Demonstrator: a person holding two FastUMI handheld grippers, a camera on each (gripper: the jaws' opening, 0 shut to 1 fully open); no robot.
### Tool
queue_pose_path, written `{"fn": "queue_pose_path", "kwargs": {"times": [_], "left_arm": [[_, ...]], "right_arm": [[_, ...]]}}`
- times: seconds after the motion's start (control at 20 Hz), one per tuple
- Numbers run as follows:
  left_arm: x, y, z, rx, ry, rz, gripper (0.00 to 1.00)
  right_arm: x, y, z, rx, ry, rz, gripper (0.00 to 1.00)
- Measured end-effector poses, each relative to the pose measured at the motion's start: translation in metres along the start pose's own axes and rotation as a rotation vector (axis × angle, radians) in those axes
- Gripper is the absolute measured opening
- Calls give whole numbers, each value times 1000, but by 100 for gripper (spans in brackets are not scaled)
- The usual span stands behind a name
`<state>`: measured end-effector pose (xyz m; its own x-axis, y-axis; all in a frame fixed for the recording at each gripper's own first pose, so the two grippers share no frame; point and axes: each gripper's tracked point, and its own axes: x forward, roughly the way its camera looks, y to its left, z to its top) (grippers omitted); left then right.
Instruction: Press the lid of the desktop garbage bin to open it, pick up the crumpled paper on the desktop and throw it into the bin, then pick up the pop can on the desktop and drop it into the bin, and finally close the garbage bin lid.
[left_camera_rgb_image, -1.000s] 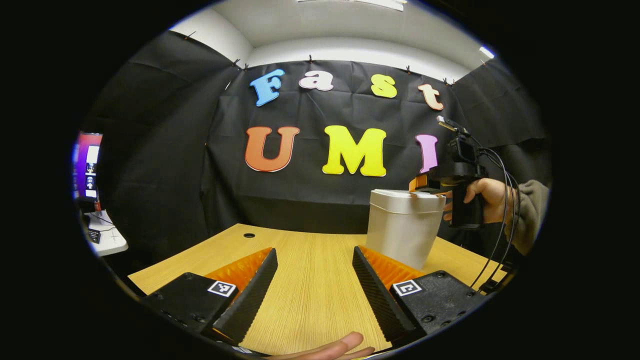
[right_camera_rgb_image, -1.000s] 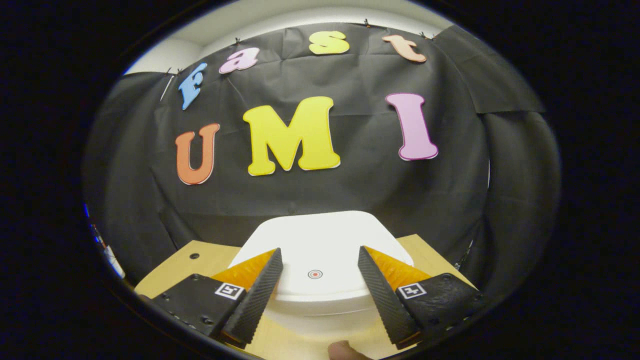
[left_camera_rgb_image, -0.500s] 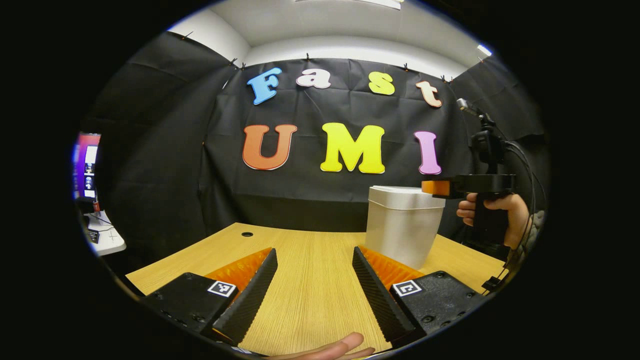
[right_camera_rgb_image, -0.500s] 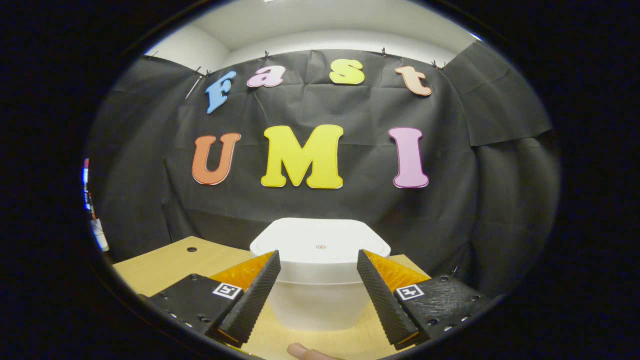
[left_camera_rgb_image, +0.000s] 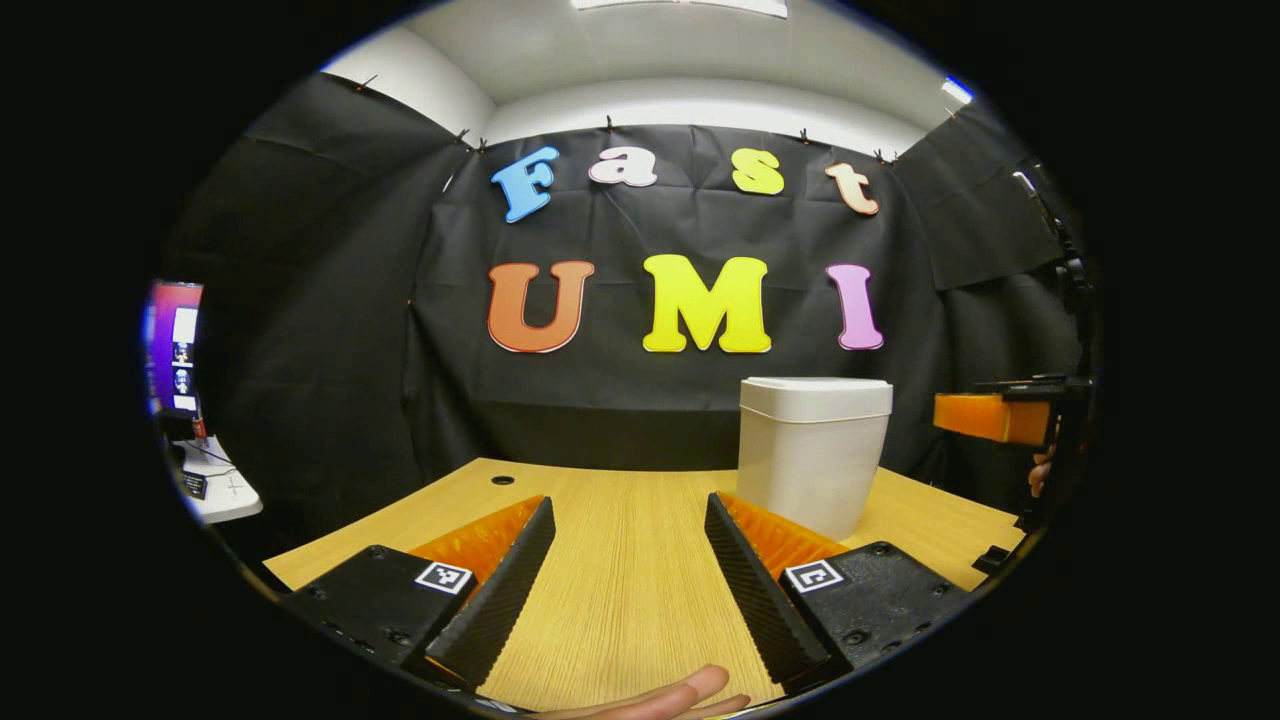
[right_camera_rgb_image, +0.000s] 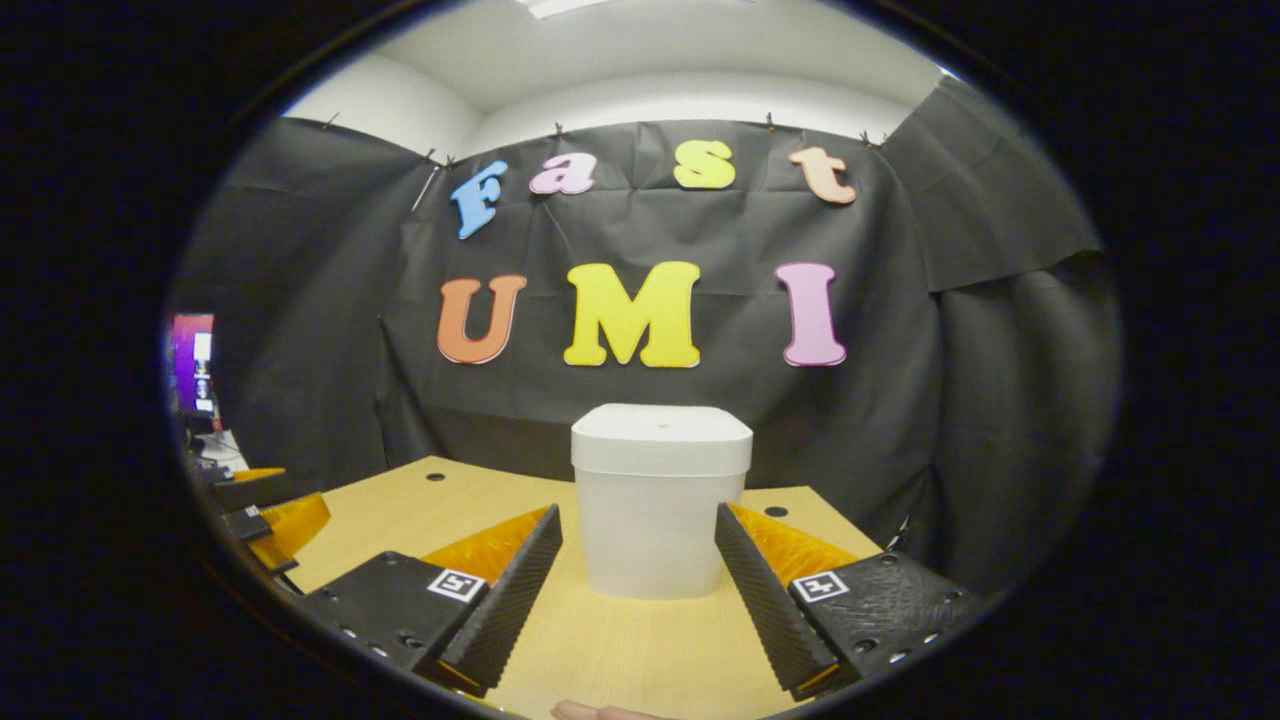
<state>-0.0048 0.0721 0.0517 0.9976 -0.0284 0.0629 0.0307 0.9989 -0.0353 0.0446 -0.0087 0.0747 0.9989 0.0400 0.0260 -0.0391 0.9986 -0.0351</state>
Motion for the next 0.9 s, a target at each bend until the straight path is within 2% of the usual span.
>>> {"fn": "queue_pose_path", "kwargs": {"times": [0.1,0.2,0.3,0.45,0.55,0.65,0.7,0.9], "left_arm": [[0,6,2,6,-5,16,97],[-2,7,3,8,-7,20,97],[-3,4,2,-7,-6,8,97],[-4,2,3,-12,-8,2,97],[-3,2,3,-5,-11,7,97],[-3,0,3,-5,-11,4,97],[-3,-1,3,-5,-12,3,97],[-2,-5,1,3,-8,-4,97]], "right_arm": [[-15,2,1,-13,-43,-10,95],[-28,14,-1,10,-60,9,95],[-37,23,3,-18,-88,20,95],[-41,34,-1,-83,-117,28,95],[-42,42,-6,-81,-117,47,94],[-44,48,-4,-65,-128,75,98],[-45,49,-4,-60,-133,82,95],[-43,45,-2,-80,-156,62,95]]}}
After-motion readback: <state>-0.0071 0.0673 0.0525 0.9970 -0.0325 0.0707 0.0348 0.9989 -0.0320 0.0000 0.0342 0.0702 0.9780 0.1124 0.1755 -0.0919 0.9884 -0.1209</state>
